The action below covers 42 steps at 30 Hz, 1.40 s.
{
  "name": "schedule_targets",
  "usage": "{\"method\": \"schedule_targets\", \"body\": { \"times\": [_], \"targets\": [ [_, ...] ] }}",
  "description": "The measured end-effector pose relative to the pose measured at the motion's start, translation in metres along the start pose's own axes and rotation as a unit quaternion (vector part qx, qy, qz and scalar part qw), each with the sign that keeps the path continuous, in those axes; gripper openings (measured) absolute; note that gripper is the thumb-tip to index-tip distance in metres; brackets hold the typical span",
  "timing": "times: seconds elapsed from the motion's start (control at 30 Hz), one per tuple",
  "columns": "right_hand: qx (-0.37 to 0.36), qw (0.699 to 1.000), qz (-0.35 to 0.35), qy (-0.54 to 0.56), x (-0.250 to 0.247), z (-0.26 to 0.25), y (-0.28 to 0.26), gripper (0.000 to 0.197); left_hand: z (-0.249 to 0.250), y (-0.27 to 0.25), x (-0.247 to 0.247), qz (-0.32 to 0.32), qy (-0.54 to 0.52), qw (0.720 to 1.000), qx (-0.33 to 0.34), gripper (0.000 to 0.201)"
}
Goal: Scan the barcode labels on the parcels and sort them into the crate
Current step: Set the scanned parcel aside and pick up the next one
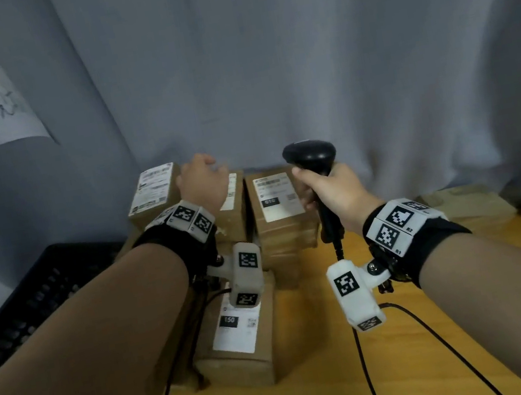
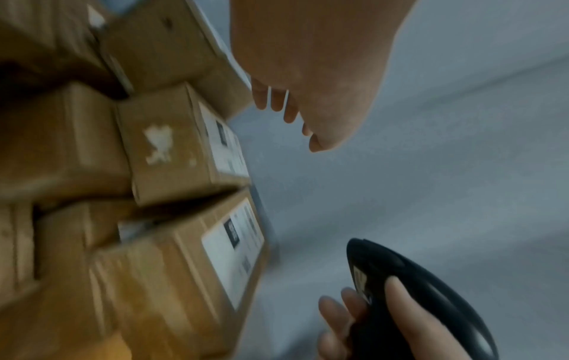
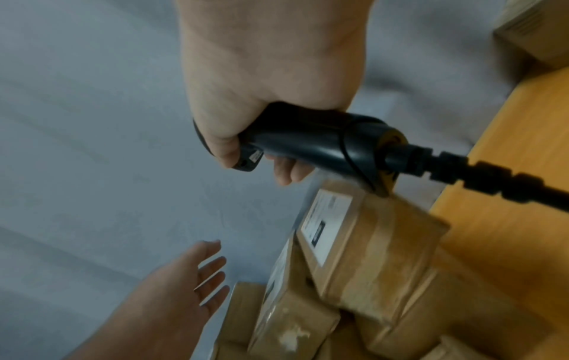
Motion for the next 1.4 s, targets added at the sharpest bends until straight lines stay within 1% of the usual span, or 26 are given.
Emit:
{"method": "schedule_targets", "body": {
  "times": [0.1, 0.2, 0.3, 0.4, 0.5, 0.57, 0.63, 0.67, 0.73, 0.8, 0.87, 0.93, 0.97, 1.03, 1.1, 1.17, 1.2, 1.23, 1.3, 1.33, 1.37, 1.4],
  "targets": [
    [0.001, 1.0, 0.024, 0.001, -0.05, 0.015, 0.001, 0.028, 0.034, -0.017, 0.052, -0.037, 0.0, 0.999, 0.007, 0.035],
    [0.014, 0.999, 0.049, -0.001, -0.11, 0.04, 0.002, 0.028, 0.069, -0.037, 0.113, -0.083, 0.001, 0.996, 0.012, 0.035],
    [0.051, 0.995, 0.088, -0.005, -0.179, 0.077, 0.005, 0.026, 0.099, -0.062, 0.179, -0.145, 0.025, 0.989, 0.026, 0.035],
    [0.1, 0.987, 0.121, -0.024, -0.249, 0.121, 0.006, 0.027, 0.125, -0.092, 0.247, -0.218, 0.067, 0.973, 0.038, 0.039],
    [0.142, 0.98, 0.135, -0.023, -0.309, 0.165, 0.003, 0.021, 0.133, -0.123, 0.314, -0.289, 0.117, 0.95, 0.016, 0.056],
    [0.172, 0.975, 0.14, -0.024, -0.341, 0.192, 0.002, 0.023, 0.132, -0.14, 0.349, -0.327, 0.135, 0.935, -0.016, 0.056],
    [0.198, 0.97, 0.139, -0.025, -0.363, 0.21, 0.003, 0.019, 0.13, -0.153, 0.373, -0.355, 0.119, 0.926, -0.058, 0.052],
    [0.207, 0.968, 0.136, -0.029, -0.371, 0.216, 0.006, 0.015, 0.129, -0.156, 0.381, -0.365, 0.112, 0.922, -0.063, 0.048],
    [0.212, 0.968, 0.122, -0.05, -0.382, 0.224, 0.015, 0.014, 0.126, -0.16, 0.397, -0.385, 0.102, 0.916, -0.055, 0.044],
    [0.208, 0.971, 0.107, -0.051, -0.386, 0.23, 0.025, 0.015, 0.124, -0.162, 0.411, -0.416, 0.116, 0.901, -0.033, 0.05],
    [0.214, 0.971, 0.093, -0.045, -0.383, 0.238, 0.033, 0.016, 0.118, -0.161, 0.425, -0.44, 0.156, 0.884, -0.023, 0.055],
    [0.219, 0.971, 0.082, -0.039, -0.379, 0.249, 0.038, 0.017, 0.11, -0.159, 0.436, -0.439, 0.189, 0.878, -0.003, 0.051],
    [0.221, 0.972, 0.077, -0.034, -0.377, 0.255, 0.04, 0.018, 0.107, -0.157, 0.439, -0.425, 0.189, 0.885, 0.012, 0.045],
    [0.225, 0.971, 0.072, -0.022, -0.373, 0.262, 0.044, 0.022, 0.103, -0.155, 0.44, -0.381, 0.16, 0.91, 0.023, 0.033],
    [0.225, 0.972, 0.07, -0.008, -0.369, 0.266, 0.048, 0.028, 0.102, -0.155, 0.439, -0.352, 0.103, 0.93, -0.006, 0.033],
    [0.223, 0.972, 0.071, 0.009, -0.364, 0.267, 0.05, 0.027, 0.099, -0.157, 0.436, -0.334, 0.02, 0.939, -0.083, 0.039],
    [0.225, 0.971, 0.076, 0.017, -0.36, 0.267, 0.05, 0.024, 0.096, -0.158, 0.432, -0.315, -0.031, 0.94, -0.128, 0.041],
    [0.228, 0.97, 0.084, 0.025, -0.355, 0.265, 0.048, 0.022, 0.091, -0.157, 0.428, -0.282, -0.086, 0.941, -0.168, 0.043],
    [0.236, 0.964, 0.112, 0.048, -0.344, 0.265, 0.041, 0.023, 0.08, -0.159, 0.413, -0.217, -0.156, 0.931, -0.247, 0.049],
    [0.236, 0.962, 0.126, 0.053, -0.339, 0.266, 0.036, 0.024, 0.075, -0.161, 0.402, -0.199, -0.174, 0.924, -0.277, 0.053],
    [0.232, 0.962, 0.136, 0.051, -0.333, 0.264, 0.03, 0.025, 0.07, -0.163, 0.392, -0.189, -0.188, 0.917, -0.296, 0.053],
    [0.223, 0.964, 0.14, 0.043, -0.326, 0.264, 0.024, 0.025, 0.067, -0.166, 0.382, -0.196, -0.192, 0.91, -0.311, 0.049]
  ]
}}
Point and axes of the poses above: each hand's wrist, its own y-axis towards the middle knuckle, its own x-axis out of the palm, z = x × y, the point moved 2 cm from there along y, towards the middle knuckle, and after that the axes turned 11 degrees about -y, right-handed, at the moved point
